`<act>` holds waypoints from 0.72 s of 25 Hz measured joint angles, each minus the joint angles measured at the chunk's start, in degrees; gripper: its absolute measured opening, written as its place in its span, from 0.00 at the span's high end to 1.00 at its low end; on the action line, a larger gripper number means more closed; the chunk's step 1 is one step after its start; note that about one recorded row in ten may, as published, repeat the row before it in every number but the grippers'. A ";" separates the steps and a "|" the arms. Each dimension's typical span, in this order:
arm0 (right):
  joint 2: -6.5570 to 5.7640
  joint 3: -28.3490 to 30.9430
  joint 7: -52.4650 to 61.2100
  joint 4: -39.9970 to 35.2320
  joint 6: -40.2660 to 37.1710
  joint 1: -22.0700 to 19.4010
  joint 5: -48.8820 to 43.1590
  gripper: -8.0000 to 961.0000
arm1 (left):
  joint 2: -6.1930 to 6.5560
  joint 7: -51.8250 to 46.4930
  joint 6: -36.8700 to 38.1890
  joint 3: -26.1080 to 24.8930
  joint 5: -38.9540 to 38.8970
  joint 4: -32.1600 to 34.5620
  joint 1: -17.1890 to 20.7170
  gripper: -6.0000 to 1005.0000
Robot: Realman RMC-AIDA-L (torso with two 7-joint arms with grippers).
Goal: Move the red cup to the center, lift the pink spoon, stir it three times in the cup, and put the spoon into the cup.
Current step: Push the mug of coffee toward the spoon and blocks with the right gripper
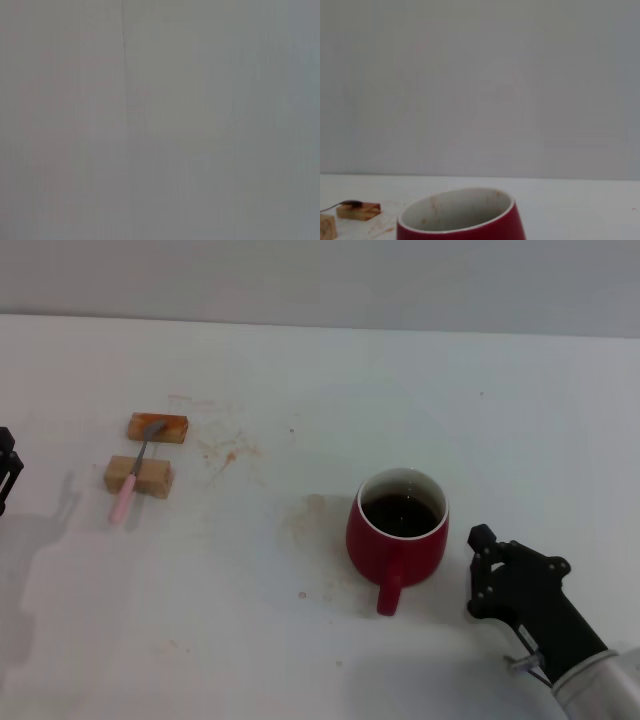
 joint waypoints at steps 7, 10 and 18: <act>-0.04 0.10 0.00 1.09 4.80 2.07 -0.22 0.99 | 0.01 -0.04 0.00 0.00 -0.01 -0.08 -0.02 0.16; -0.05 0.05 0.00 1.70 6.36 3.09 -0.42 0.99 | 0.02 0.01 0.00 0.00 0.00 -0.31 -0.08 0.16; -0.03 0.17 0.00 1.87 7.57 5.78 -0.49 0.99 | 0.01 -0.03 0.00 0.00 0.00 -0.08 -0.33 0.16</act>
